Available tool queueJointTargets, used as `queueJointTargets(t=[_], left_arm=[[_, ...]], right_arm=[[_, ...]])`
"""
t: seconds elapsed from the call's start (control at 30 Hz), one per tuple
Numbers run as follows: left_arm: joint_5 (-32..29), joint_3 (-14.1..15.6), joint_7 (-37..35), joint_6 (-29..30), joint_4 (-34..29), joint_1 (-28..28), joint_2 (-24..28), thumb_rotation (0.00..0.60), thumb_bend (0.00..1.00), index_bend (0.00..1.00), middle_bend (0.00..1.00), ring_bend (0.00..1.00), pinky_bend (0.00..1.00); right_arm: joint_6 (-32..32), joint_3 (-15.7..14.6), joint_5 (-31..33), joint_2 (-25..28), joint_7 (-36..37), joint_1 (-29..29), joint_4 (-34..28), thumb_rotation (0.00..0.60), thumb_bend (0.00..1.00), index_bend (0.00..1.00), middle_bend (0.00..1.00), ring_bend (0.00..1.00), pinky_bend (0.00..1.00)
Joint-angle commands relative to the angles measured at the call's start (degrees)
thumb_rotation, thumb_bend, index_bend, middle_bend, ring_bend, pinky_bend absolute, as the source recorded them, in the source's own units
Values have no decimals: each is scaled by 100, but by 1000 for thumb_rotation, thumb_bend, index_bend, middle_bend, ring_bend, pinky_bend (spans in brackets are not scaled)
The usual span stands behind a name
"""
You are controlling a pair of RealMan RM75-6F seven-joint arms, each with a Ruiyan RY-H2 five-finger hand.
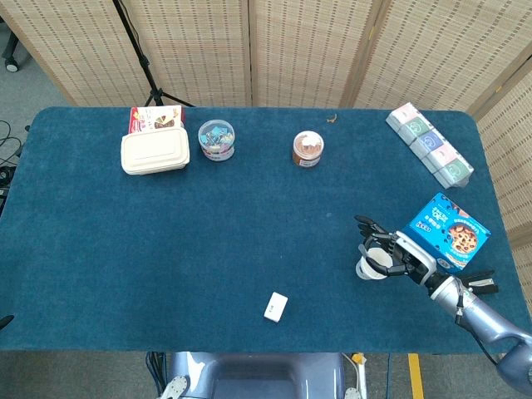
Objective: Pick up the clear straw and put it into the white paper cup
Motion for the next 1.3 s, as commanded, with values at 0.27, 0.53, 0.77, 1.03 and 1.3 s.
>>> queueJointTargets(t=[0.27, 0.53, 0.77, 1.03, 1.3], left_arm=[[31, 16, -18, 11, 16, 4, 0, 600, 0, 0, 0, 0, 0], [48, 29, -3, 1, 7, -2, 3, 600, 0, 0, 0, 0, 0], [53, 35, -6, -2, 7, -3, 4, 600, 0, 0, 0, 0, 0], [71, 44, -27, 10, 26, -1, 9, 600, 0, 0, 0, 0, 0], [85, 52, -42, 20, 37, 2, 10, 600, 0, 0, 0, 0, 0]], right_arm=[[55, -168, 123, -98, -204, 55, 108, 600, 643, 575, 0, 0, 0], [39, -225, 293, -181, -546, 61, 232, 600, 643, 575, 0, 0, 0], [72, -249, 379, -237, -683, 36, 277, 600, 642, 512, 0, 0, 0], [225, -265, 430, -341, -837, -30, 437, 600, 636, 391, 0, 0, 0], [283, -289, 453, -324, -899, -37, 420, 600, 637, 360, 0, 0, 0]])
